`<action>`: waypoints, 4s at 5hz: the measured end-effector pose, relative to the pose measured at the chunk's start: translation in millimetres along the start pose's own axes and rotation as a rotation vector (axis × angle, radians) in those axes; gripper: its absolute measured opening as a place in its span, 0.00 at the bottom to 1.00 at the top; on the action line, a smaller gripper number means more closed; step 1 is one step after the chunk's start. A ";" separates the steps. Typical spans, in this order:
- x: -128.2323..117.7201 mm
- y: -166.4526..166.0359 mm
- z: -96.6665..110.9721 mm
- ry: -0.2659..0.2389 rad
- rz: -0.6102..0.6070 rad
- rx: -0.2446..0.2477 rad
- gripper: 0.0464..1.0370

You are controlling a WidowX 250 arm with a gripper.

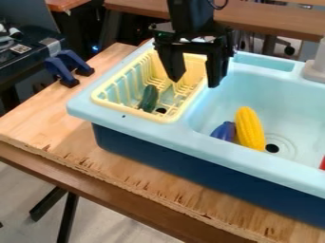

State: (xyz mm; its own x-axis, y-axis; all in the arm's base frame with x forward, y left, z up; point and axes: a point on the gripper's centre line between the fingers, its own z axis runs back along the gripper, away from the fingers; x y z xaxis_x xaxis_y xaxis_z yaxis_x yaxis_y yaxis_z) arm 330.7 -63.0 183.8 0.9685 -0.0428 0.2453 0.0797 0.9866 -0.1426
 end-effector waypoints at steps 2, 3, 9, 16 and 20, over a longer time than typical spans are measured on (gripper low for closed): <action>-7.2 -4.1 -19.4 -0.019 0.125 0.026 0.97; -1.6 -14.8 -17.6 -0.084 0.189 0.055 0.97; 57.3 -58.3 -77.8 0.046 0.284 0.087 0.97; 43.9 -54.3 -104.5 0.226 0.251 0.151 0.65; 73.0 -75.1 -68.1 0.085 0.129 0.090 0.55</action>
State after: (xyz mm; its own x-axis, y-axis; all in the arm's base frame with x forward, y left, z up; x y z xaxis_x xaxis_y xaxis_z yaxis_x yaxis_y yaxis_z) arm 411.5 -151.0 147.2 0.9861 0.0756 0.1480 -0.0642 0.9947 -0.0804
